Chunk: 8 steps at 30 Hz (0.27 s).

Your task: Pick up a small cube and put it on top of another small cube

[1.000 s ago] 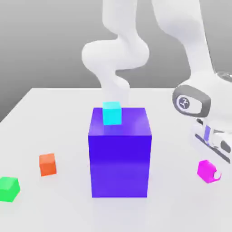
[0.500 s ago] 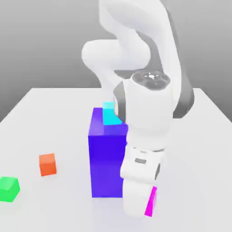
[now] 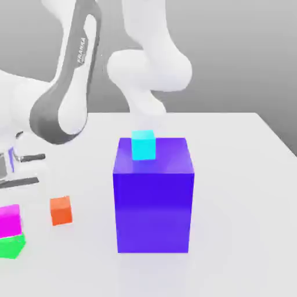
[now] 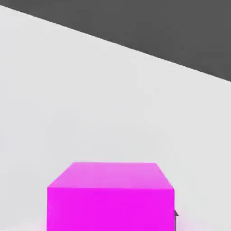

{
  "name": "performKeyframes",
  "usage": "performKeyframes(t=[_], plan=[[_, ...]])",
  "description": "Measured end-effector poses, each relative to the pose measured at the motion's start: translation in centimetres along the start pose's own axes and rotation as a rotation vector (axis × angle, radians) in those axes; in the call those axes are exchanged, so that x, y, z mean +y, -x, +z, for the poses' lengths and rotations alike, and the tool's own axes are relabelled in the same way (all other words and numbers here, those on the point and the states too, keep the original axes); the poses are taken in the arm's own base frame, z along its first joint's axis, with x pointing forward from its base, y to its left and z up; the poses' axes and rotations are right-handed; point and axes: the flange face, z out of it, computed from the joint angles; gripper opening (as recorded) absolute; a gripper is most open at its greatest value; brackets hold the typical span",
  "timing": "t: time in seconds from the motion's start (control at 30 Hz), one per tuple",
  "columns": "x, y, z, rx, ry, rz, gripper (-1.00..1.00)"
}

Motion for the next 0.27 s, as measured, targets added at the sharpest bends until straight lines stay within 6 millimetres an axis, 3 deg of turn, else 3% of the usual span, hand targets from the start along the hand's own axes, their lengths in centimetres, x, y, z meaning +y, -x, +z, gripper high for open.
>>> performKeyframes(t=[0.13, 0.17, 0.27], plan=[[1.1, 0.4, 4.8, -0.006, 0.0, 0.027, -1.0], [1.1, 0.5, 5.6, -0.006, 0.0, 0.027, 1.0], [1.1, 0.5, 5.6, -0.006, 0.0, 0.027, 1.0]])
